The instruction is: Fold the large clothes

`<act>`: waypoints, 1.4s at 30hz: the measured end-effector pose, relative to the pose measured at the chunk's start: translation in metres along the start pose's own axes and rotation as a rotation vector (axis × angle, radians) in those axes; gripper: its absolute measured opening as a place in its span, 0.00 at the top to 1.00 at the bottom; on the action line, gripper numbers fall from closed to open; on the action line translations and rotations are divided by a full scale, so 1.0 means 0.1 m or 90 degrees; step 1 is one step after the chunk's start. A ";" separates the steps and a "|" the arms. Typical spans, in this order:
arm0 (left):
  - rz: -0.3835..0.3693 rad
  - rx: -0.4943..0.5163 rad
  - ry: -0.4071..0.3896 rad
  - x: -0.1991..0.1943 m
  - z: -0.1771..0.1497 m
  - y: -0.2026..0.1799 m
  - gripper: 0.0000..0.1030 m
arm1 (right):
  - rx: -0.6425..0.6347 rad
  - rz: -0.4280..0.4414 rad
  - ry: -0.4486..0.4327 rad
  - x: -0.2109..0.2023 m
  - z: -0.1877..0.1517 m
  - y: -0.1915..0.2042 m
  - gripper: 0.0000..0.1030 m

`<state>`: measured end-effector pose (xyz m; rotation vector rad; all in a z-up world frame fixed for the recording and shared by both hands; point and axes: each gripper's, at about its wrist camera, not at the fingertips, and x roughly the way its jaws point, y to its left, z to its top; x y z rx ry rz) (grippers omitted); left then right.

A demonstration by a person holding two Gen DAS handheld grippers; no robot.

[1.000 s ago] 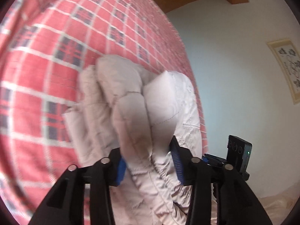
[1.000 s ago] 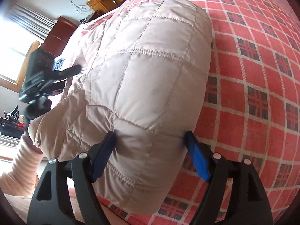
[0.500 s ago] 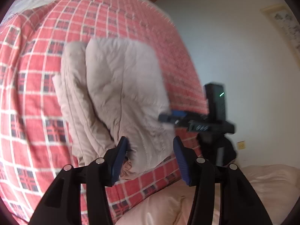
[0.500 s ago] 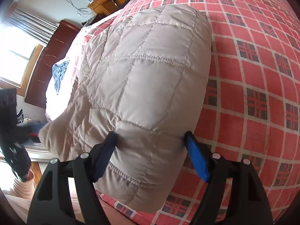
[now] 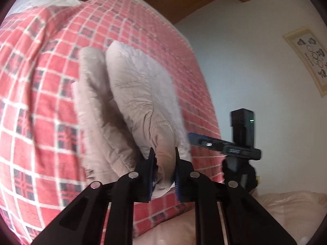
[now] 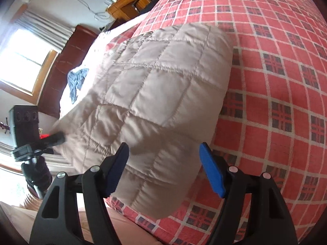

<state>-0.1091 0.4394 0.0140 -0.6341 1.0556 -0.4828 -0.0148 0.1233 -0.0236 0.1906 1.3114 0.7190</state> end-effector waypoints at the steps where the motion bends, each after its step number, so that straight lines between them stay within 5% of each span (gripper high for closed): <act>1: 0.012 -0.019 0.008 0.12 -0.01 0.13 0.85 | -0.002 -0.009 0.007 0.06 0.00 0.03 0.31; 6: -0.004 -0.119 0.034 0.45 -0.30 0.82 0.84 | -0.014 -0.033 0.039 0.34 -0.03 0.04 0.29; 13: 0.021 -0.073 0.035 0.48 -0.30 0.75 0.79 | -0.014 -0.039 0.041 0.44 -0.01 -0.02 0.28; 17: 0.031 -0.059 0.039 0.30 -0.09 0.52 0.71 | 0.001 -0.016 0.029 0.31 0.00 -0.03 0.28; 22: 0.025 -0.040 -0.016 0.00 0.29 0.43 0.66 | -0.001 -0.010 0.024 0.25 -0.02 -0.01 0.29; 29: 0.040 -0.020 -0.037 0.38 0.90 0.45 0.63 | -0.001 -0.009 0.025 0.31 -0.01 0.06 0.29; 33: 0.103 -0.021 -0.017 0.68 1.18 0.49 0.57 | 0.006 -0.005 0.023 0.30 -0.01 0.01 0.29; 36: 0.083 -0.044 -0.009 0.77 1.22 0.57 0.60 | 0.007 -0.006 0.021 0.31 -0.02 -0.02 0.29; 39: 0.045 -0.033 -0.026 0.75 1.24 0.48 0.86 | 0.010 -0.006 0.021 0.33 -0.01 -0.02 0.29; 42: -0.012 -0.038 -0.059 0.54 1.22 0.36 0.91 | 0.013 -0.001 0.019 0.33 -0.04 0.01 0.29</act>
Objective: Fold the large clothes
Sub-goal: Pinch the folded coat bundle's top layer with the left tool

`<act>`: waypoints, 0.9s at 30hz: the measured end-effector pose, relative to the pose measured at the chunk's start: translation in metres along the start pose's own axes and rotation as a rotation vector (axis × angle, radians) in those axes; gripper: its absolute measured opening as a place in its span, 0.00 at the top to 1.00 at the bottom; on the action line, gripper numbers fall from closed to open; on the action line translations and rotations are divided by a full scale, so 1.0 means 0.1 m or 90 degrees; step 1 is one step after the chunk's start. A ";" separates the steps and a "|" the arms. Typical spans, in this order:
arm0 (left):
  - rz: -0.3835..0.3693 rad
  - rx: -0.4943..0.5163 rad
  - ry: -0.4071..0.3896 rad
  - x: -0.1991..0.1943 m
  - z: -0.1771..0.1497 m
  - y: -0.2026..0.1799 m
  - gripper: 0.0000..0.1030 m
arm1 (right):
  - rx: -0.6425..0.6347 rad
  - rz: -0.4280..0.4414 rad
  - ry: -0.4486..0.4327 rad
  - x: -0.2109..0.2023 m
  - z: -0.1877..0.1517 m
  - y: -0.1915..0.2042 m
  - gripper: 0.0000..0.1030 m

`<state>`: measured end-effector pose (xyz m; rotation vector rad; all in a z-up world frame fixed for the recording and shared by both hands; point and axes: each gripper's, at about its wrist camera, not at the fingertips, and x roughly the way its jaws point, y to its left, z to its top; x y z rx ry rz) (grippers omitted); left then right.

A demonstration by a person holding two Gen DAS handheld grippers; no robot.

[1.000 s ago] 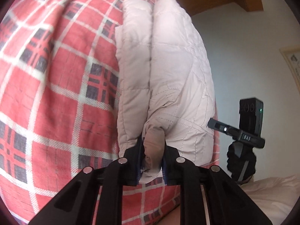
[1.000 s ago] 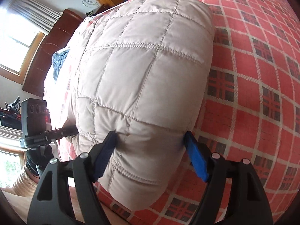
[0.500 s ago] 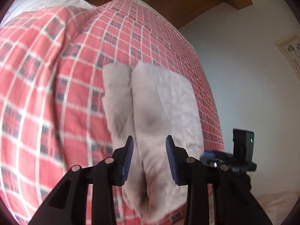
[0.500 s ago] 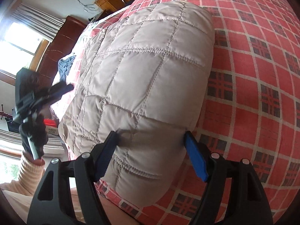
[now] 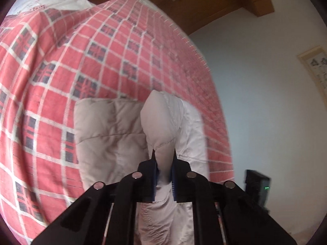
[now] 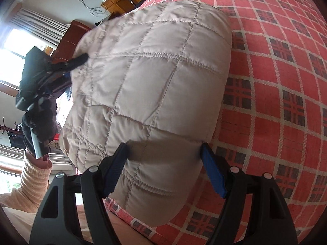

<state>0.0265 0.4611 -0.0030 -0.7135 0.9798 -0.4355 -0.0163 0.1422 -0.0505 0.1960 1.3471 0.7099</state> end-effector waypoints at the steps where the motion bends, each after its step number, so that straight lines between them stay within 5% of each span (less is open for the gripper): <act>1: -0.009 0.000 -0.008 -0.07 0.00 -0.02 0.91 | -0.002 0.003 -0.001 -0.01 0.00 0.01 0.29; 6: 0.012 -0.014 -0.013 -0.22 -0.07 0.16 0.91 | -0.017 0.005 -0.002 0.02 0.00 0.09 0.29; 13: 0.049 -0.055 0.016 0.13 -0.31 0.67 0.87 | -0.031 -0.015 0.005 0.10 0.02 0.18 0.28; 21: 0.101 -0.050 0.032 0.06 -0.23 0.52 0.77 | -0.003 -0.011 0.015 0.16 0.08 0.14 0.28; 25: 0.203 0.034 -0.012 -0.25 -0.23 0.11 0.77 | -0.007 -0.028 0.003 0.04 0.06 0.20 0.29; 27: 0.210 0.083 -0.019 -0.34 -0.30 -0.17 0.77 | -0.004 -0.029 0.002 0.01 0.06 0.20 0.29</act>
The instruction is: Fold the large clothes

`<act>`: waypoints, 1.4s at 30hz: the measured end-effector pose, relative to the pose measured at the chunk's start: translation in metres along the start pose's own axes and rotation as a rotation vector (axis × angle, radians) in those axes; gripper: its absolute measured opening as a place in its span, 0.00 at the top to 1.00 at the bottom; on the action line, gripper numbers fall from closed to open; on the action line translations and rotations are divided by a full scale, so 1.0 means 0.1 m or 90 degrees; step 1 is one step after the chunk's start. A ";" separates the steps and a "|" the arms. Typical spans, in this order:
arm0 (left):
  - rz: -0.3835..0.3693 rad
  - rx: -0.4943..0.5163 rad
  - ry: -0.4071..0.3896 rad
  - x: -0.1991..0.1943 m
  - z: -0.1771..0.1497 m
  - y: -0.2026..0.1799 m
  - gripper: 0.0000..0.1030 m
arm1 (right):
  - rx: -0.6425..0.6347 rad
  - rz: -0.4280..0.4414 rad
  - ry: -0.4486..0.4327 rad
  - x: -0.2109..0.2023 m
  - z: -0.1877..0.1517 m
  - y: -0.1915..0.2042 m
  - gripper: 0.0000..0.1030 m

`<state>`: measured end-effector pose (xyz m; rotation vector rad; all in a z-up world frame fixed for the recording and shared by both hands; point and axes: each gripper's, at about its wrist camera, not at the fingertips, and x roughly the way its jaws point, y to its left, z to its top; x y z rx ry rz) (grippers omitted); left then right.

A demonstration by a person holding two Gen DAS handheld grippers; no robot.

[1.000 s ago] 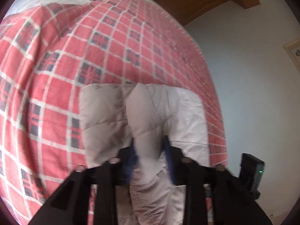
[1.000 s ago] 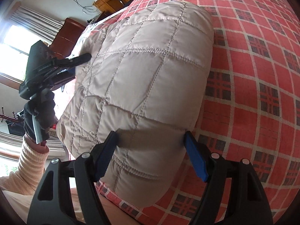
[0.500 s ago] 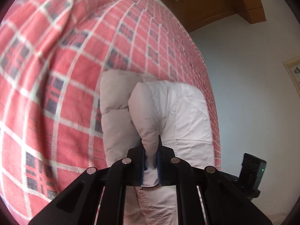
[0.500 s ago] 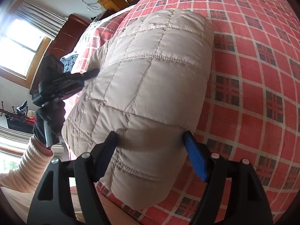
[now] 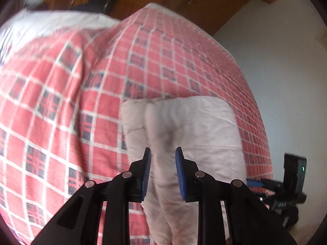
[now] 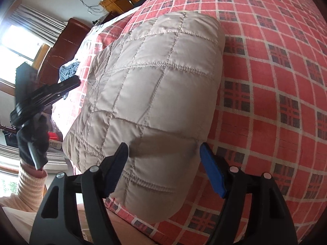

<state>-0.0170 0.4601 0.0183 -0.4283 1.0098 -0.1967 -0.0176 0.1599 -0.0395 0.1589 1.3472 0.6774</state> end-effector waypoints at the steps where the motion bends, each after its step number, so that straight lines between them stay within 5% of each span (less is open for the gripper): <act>1: -0.003 0.020 0.000 -0.04 -0.02 -0.12 0.76 | 0.002 0.001 -0.001 -0.01 -0.01 -0.02 0.29; 7: 0.017 0.122 0.055 0.02 -0.30 -0.67 0.75 | -0.011 -0.023 -0.009 -0.05 -0.02 0.04 0.29; 21: 0.046 0.108 0.112 0.36 -0.62 -0.48 0.75 | -0.009 -0.067 0.005 0.05 -0.07 -0.02 0.29; 42: -0.008 0.053 0.107 0.40 -0.63 -0.26 0.74 | -0.017 -0.074 0.001 0.04 -0.08 -0.01 0.29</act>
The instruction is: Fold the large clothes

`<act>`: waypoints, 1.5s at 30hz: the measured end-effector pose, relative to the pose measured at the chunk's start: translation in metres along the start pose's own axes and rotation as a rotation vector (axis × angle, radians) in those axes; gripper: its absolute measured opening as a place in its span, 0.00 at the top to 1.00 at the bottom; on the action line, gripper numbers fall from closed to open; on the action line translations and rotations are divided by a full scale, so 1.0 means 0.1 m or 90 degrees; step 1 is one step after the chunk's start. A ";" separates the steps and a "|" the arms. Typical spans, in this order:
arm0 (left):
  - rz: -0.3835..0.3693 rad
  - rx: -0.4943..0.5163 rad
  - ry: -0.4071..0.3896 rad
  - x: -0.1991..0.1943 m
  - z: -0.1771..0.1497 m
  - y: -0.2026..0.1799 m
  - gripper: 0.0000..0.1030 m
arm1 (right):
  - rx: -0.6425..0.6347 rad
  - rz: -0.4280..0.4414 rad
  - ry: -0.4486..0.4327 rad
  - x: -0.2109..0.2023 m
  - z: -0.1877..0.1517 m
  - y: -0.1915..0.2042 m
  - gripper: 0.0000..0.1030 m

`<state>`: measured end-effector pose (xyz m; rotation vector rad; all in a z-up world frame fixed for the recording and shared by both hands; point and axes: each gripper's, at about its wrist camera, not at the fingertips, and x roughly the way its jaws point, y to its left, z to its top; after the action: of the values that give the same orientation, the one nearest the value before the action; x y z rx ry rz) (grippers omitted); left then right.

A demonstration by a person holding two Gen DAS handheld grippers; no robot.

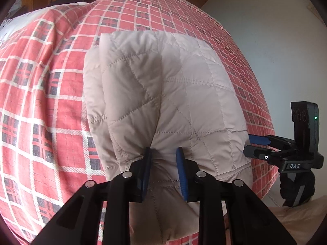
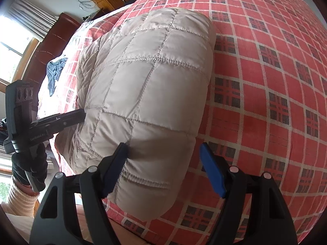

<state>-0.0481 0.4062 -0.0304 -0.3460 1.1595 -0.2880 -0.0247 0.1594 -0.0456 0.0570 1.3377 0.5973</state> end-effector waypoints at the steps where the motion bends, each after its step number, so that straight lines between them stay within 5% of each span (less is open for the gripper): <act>1: 0.000 0.000 -0.002 -0.02 0.00 -0.01 0.71 | 0.000 0.000 -0.001 0.00 0.00 0.00 0.29; 9: 0.013 0.012 -0.008 -0.17 -0.01 -0.12 0.65 | -0.002 -0.003 -0.006 -0.03 -0.02 0.02 0.29; 13: 0.038 0.009 -0.017 -0.29 0.01 -0.12 0.53 | -0.002 -0.001 -0.010 -0.05 -0.04 0.01 0.29; 21: 0.057 -0.025 -0.018 -0.35 0.02 0.10 0.52 | -0.003 0.015 -0.015 -0.08 -0.04 0.00 0.29; 25: 0.047 -0.015 -0.023 -0.35 0.10 0.18 0.38 | 0.012 0.037 -0.027 -0.14 0.00 -0.08 0.29; 28: 0.048 -0.019 -0.017 -0.28 0.21 0.28 0.38 | 0.026 0.051 -0.033 -0.16 0.04 -0.15 0.29; 45: -0.203 -0.177 0.024 0.19 0.47 1.01 0.35 | 0.085 0.130 -0.029 -0.01 0.22 -0.49 0.29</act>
<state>0.0073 0.4962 -0.0708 -0.7767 1.1820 -0.4129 0.0142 0.1239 -0.0572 0.3173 1.3354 0.6735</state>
